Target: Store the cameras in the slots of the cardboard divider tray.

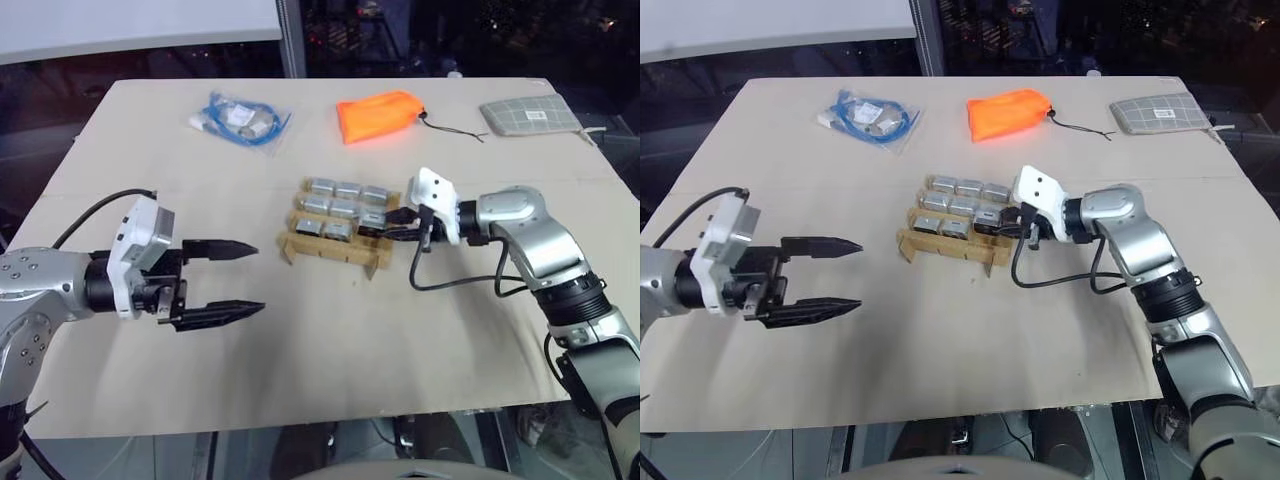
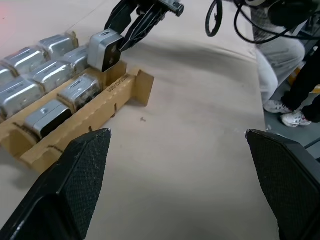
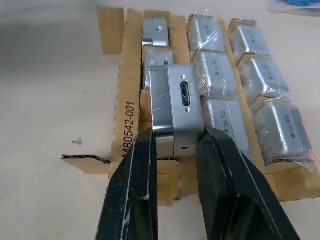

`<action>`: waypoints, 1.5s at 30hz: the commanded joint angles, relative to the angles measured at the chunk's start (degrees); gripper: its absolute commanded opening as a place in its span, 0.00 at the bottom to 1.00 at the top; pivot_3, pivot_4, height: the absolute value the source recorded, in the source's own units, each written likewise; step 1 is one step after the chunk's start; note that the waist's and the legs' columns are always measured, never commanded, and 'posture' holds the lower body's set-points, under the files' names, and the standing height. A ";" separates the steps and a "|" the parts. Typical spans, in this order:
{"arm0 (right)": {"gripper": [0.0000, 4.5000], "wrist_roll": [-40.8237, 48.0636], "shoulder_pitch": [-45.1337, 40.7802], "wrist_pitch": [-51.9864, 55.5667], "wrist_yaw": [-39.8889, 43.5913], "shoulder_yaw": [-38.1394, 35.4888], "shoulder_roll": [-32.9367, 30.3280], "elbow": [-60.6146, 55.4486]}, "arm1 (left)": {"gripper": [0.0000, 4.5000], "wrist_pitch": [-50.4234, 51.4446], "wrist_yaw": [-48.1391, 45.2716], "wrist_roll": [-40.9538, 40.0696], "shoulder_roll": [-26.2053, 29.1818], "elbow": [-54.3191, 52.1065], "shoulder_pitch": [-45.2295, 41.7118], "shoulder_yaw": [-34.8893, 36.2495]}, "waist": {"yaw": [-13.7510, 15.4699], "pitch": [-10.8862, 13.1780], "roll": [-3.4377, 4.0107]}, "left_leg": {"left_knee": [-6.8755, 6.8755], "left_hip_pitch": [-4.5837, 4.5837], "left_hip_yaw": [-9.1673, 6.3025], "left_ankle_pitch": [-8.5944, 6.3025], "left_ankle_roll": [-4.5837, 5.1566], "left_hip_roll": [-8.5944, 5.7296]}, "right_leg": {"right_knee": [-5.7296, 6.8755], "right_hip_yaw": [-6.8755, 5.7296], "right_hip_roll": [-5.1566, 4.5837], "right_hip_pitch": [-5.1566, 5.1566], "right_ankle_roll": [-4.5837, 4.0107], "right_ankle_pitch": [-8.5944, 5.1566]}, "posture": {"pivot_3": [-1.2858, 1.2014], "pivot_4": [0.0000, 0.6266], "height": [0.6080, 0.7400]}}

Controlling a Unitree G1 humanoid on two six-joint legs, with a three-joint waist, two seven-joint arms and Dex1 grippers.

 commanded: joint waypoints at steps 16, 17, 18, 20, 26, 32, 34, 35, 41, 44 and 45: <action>0.47 -2.19 0.25 0.64 -0.40 1.36 0.22 0.04 | 1.00 -1.04 -1.33 0.56 0.83 -0.06 -0.21 0.66 | 0.07 0.00 0.00 | -0.01 -0.01 0.00 0.00 0.00 0.00 | -0.01 -0.01 -0.01 0.00 0.00 0.00 | 0.52 0.24 1.00; 0.56 -2.07 0.22 0.51 -0.50 1.11 0.40 0.07 | 1.00 -1.04 -1.34 0.56 0.81 -0.09 -0.15 0.67 | 0.02 0.00 0.00 | -0.01 -0.01 0.00 0.00 0.00 0.00 | -0.01 -0.01 -0.01 0.00 0.00 0.00 | 0.52 0.24 1.00; 0.67 -1.87 0.25 0.22 -1.13 0.48 0.78 0.16 | 1.00 -1.00 -1.30 0.55 0.78 -0.11 -0.15 0.65 | -0.02 0.00 0.00 | -0.01 -0.01 0.00 0.00 0.00 0.00 | -0.01 -0.01 -0.01 0.00 0.00 0.00 | 0.52 0.24 1.00; 0.87 -1.65 0.26 0.14 -2.09 -0.34 1.14 0.13 | 1.00 -1.02 -1.34 0.58 0.75 -0.13 -0.02 0.70 | -0.06 0.00 0.00 | -0.01 -0.01 0.00 0.00 0.00 0.00 | -0.01 0.00 0.01 -0.01 0.00 0.00 | 0.52 0.24 1.00; 0.99 3.60 3.55 0.48 -1.48 -6.50 -0.85 -5.54 | 1.00 -1.65 0.32 1.65 -0.18 -0.37 0.18 0.34 | 0.03 0.00 0.00 | -0.05 0.00 0.00 0.00 0.00 0.02 | -0.03 0.00 0.01 -0.01 0.00 0.00 | 0.52 0.24 1.00; 0.99 13.17 14.25 2.12 0.48 -16.46 -5.34 -13.87 | 1.00 -4.15 6.43 3.57 -6.63 -3.22 3.40 -1.28 | 0.30 -0.01 -0.02 | -0.09 -0.03 -0.02 -0.01 0.02 0.03 | -0.13 -0.03 -0.07 0.04 0.01 0.00 | 0.52 0.24 1.00; 0.99 14.40 19.69 0.85 0.94 -19.39 -7.51 -15.40 | 1.00 -3.95 7.94 3.88 -8.67 -5.06 6.81 -2.12 | 0.30 -0.02 -0.02 | -0.10 -0.01 -0.02 -0.01 0.02 0.02 | -0.13 -0.04 -0.06 0.04 0.01 0.00 | 0.52 0.24 1.00; 0.99 14.91 23.69 -0.73 0.89 -21.69 -8.24 -15.65 | 1.00 -5.63 9.05 6.31 -10.07 -6.15 10.03 -3.82 | 0.30 -0.02 -0.02 | -0.11 0.00 -0.02 -0.01 0.02 0.03 | -0.14 -0.03 -0.07 0.05 0.00 0.00 | 0.52 0.24 1.00; 0.99 16.52 40.46 -7.05 -0.40 -30.57 -9.08 -16.44 | 1.00 -14.67 17.19 13.49 -21.80 -5.40 19.52 -8.30 | 0.35 -0.08 -0.01 | -0.16 0.07 0.00 -0.06 0.10 0.02 | -0.16 0.03 -0.07 0.09 0.00 0.00 | 0.52 0.24 1.00; 0.99 18.51 48.19 -9.50 -1.10 -34.62 -7.54 -17.95 | 1.00 -22.69 21.11 19.31 -27.35 -1.52 22.73 -9.20 | 0.42 -0.13 0.02 | -0.13 0.11 -0.01 -0.15 0.25 0.02 | -0.10 0.04 -0.08 0.11 0.00 0.00 | 0.52 0.24 1.00; 0.99 19.32 50.33 -9.72 -1.93 -35.76 -6.78 -18.89 | 1.00 -24.50 22.06 20.75 -28.52 -0.52 23.62 -9.41 | 0.45 -0.15 0.00 | -0.13 0.13 -0.02 -0.16 0.27 0.02 | -0.07 0.03 -0.07 0.12 -0.01 0.00 | 0.52 0.24 1.00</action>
